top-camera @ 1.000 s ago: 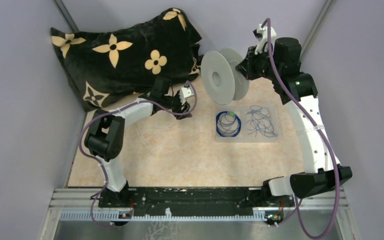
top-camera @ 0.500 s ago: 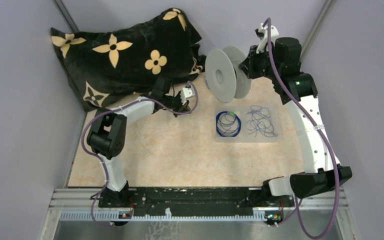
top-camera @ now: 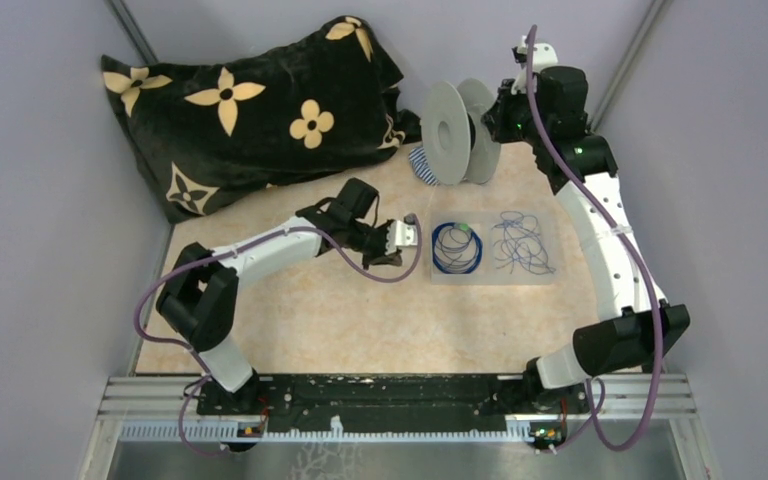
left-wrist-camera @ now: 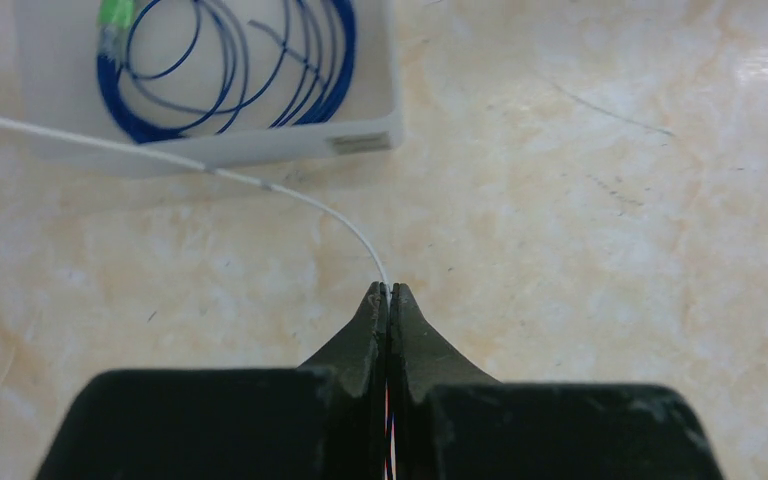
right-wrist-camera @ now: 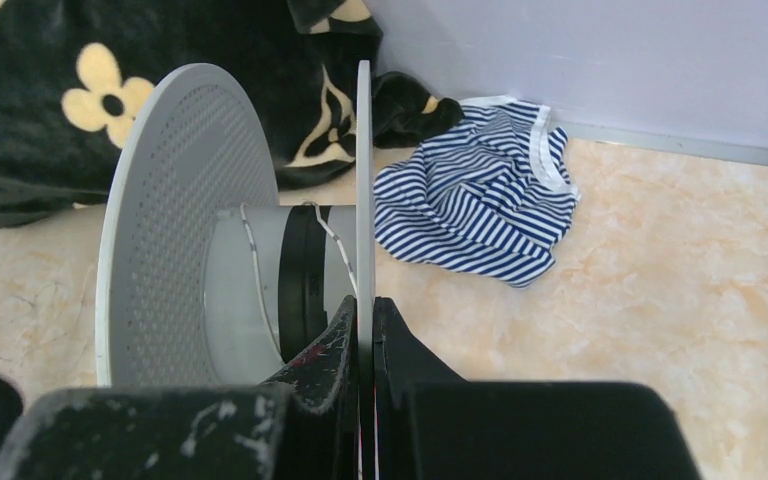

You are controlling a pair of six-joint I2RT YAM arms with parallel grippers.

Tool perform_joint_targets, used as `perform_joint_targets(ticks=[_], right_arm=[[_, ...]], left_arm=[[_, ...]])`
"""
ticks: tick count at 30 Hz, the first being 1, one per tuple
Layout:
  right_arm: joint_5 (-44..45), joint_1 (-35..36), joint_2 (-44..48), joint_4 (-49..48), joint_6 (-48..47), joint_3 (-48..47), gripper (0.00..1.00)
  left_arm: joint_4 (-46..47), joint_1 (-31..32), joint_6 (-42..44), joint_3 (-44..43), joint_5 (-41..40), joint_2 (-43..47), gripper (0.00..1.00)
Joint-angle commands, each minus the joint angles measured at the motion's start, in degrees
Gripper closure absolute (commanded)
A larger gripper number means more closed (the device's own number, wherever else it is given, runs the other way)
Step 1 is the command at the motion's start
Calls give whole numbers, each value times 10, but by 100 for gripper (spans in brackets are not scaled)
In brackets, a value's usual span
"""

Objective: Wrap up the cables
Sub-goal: Wrap the cable around the cable reel.

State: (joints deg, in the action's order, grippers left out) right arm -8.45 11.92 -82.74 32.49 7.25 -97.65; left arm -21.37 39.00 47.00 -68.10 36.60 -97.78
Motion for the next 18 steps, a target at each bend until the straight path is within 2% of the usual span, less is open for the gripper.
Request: perform_joint_targets(ticks=[1,9,18], right_arm=[[35,-2,-5,-83,5,-20,100],[88,-2,6,-137,-29,57,100],[96,8,30,-161,-55,130,100]], left_arm=[[-44,51,26,-22,-15,30,100],[-99,129,15,-128,8,34,100],[-103,134,-116,-280,-1,-19,100]])
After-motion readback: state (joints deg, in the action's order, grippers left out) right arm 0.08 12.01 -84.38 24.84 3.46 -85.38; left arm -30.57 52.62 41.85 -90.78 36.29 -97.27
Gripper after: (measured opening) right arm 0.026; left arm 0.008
